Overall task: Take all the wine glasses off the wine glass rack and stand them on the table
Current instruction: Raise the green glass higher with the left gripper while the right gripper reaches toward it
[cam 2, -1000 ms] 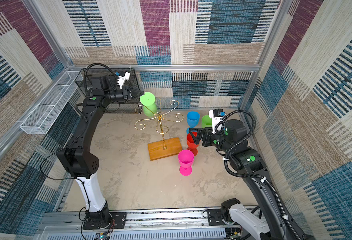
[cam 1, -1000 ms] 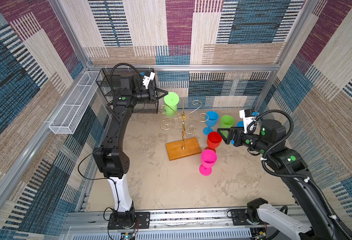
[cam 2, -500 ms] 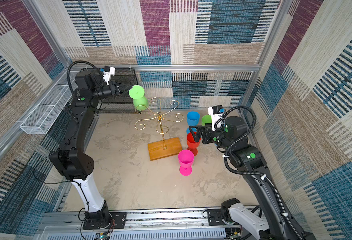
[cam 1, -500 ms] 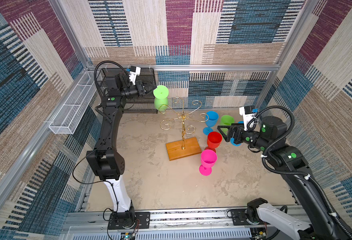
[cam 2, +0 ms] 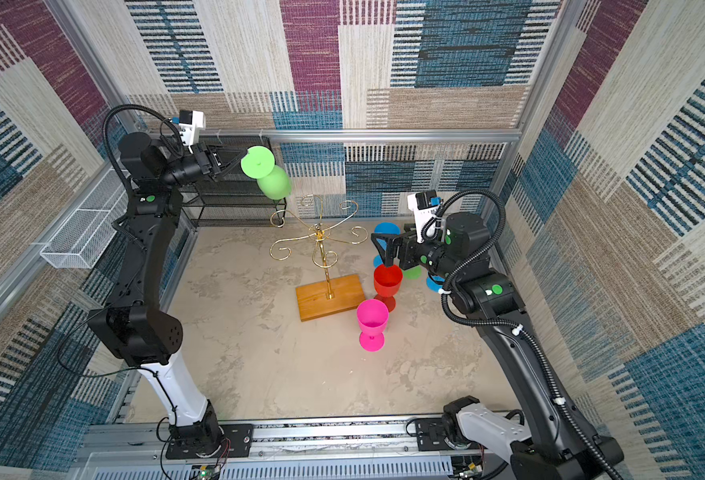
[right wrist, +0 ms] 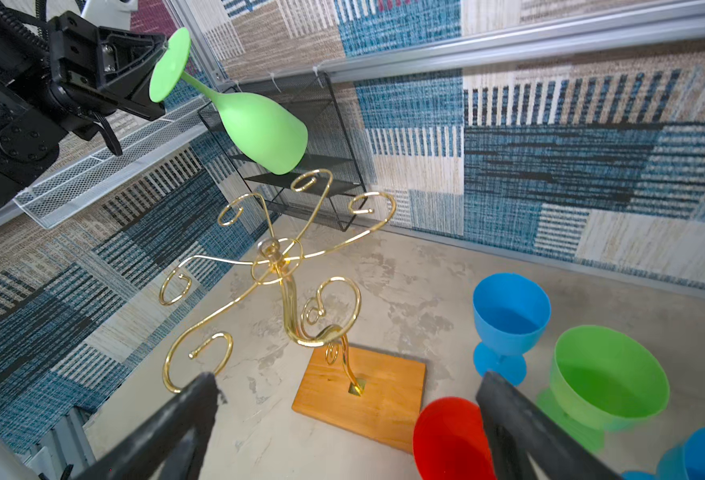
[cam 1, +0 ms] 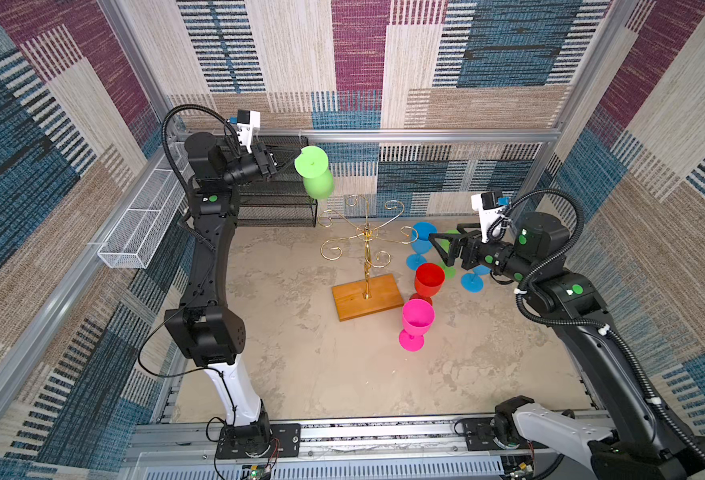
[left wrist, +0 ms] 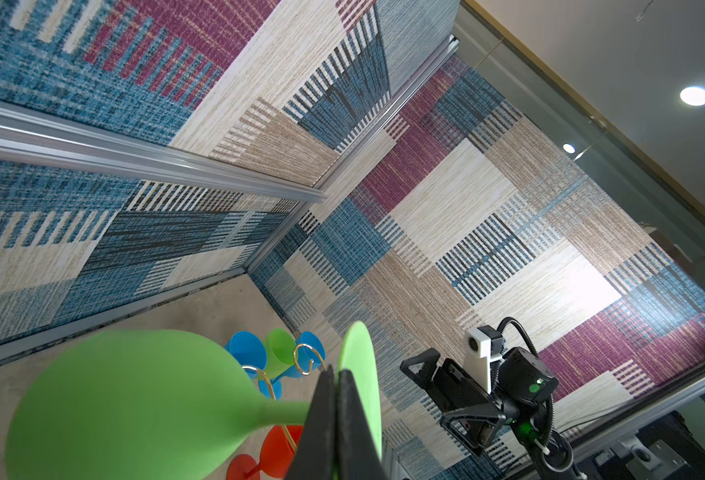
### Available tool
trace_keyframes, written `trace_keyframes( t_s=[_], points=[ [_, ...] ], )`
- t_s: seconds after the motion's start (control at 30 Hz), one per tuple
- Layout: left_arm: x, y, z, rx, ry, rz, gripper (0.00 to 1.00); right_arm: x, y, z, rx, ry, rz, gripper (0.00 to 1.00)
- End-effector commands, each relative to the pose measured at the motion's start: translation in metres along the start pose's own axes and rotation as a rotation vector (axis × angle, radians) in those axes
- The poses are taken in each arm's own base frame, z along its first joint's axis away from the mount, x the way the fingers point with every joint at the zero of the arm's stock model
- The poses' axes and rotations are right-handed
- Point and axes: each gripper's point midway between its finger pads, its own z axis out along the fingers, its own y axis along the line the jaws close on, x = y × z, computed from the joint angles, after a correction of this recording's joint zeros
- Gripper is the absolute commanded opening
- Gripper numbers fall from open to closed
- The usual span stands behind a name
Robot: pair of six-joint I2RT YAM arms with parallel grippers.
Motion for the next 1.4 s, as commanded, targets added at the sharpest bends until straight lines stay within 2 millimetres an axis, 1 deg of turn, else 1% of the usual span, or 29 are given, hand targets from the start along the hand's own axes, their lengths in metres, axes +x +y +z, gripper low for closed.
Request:
trace_keyframes(
  t_s=[0.0,0.17,0.3,0.47,0.57,0.7,0.8,0.93,1.0,1.07,1.1,1.37],
  points=[
    [-0.012,-0.035,-0.003,0.063,-0.031,0.056,0.0,-0.03,0.016,0.005,-0.086,-0.094,-0.069,0.99],
    [-0.021,-0.06,-0.004,0.117,-0.055,0.069,0.0,-0.048,0.027,0.017,-0.157,-0.134,-0.104,0.99],
    [-0.021,-0.07,-0.003,0.144,-0.066,0.064,0.0,-0.058,0.042,0.026,-0.193,-0.157,-0.168,0.99],
    [-0.014,-0.081,0.007,0.173,-0.047,0.066,0.0,-0.058,0.076,0.047,-0.228,-0.171,-0.315,0.99],
    [-0.01,-0.088,0.013,0.192,-0.035,0.063,0.0,-0.064,0.086,0.056,-0.252,-0.212,-0.362,0.99],
    [-0.006,-0.096,0.017,0.212,-0.028,0.056,0.0,-0.072,0.099,0.065,-0.272,-0.278,-0.461,0.99],
    [-0.001,-0.106,0.02,0.24,-0.022,0.054,0.0,-0.079,0.106,0.069,-0.292,-0.345,-0.531,0.99],
    [0.006,-0.115,0.023,0.267,-0.008,0.027,0.0,-0.08,0.11,0.081,-0.299,-0.385,-0.617,0.99],
    [0.008,-0.122,0.022,0.284,-0.011,0.051,0.0,-0.082,0.112,0.087,-0.3,-0.395,-0.651,0.99],
    [0.012,-0.124,0.023,0.288,-0.008,0.047,0.0,-0.077,0.111,0.098,-0.301,-0.392,-0.678,0.99],
    [0.014,-0.126,0.024,0.29,-0.004,0.048,0.0,-0.085,0.114,0.098,-0.299,-0.416,-0.693,0.99],
    [0.021,-0.136,0.026,0.305,0.01,0.039,0.0,-0.092,0.11,0.128,-0.272,-0.444,-0.725,0.99]
  ],
)
